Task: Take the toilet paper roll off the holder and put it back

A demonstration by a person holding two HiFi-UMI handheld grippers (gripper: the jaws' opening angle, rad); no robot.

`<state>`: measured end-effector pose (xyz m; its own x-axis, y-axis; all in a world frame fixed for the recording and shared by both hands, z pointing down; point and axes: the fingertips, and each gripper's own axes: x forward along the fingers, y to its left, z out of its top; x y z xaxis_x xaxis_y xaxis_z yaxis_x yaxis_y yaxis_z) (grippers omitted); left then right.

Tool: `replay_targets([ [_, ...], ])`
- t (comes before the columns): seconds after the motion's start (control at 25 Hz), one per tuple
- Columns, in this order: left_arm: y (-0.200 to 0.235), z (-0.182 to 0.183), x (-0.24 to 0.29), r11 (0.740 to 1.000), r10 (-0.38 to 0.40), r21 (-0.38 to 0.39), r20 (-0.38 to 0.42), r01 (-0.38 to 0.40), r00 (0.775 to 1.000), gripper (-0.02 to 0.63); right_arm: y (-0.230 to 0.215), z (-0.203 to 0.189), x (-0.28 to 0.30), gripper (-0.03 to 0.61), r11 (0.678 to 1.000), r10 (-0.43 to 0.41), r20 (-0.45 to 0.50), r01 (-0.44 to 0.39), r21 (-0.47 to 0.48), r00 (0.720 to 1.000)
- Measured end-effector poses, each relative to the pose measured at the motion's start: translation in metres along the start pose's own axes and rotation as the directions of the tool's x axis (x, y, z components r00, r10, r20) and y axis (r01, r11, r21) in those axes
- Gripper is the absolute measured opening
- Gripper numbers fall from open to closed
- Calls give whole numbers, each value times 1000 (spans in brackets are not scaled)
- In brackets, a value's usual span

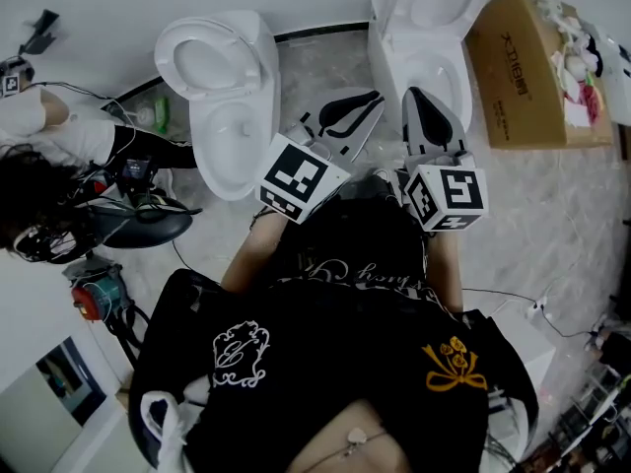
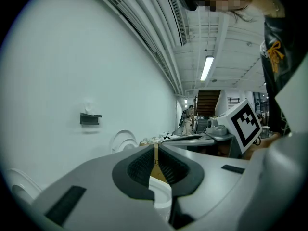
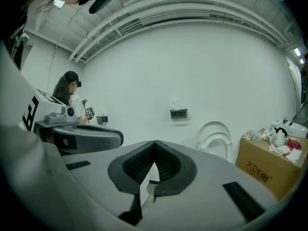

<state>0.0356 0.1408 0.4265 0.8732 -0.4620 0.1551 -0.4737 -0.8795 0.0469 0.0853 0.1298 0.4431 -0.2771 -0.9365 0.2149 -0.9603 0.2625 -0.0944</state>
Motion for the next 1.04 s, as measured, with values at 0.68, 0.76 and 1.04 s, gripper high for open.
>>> replay_targets([
  [0.68, -24, 15, 38, 1000, -4, 31, 4, 4, 1000, 35, -42, 3, -12, 11, 1000, 23, -17, -23, -10, 1000],
  [0.76, -27, 16, 42, 999, -7, 32, 4, 7, 1000, 35, -46, 3, -13, 11, 1000, 21, -19, -21, -10, 1000],
  [1.04, -31, 17, 49, 999, -17, 40, -2, 17, 1000, 35, -55, 4, -16, 11, 1000, 16, -21, -17, -9, 1000],
])
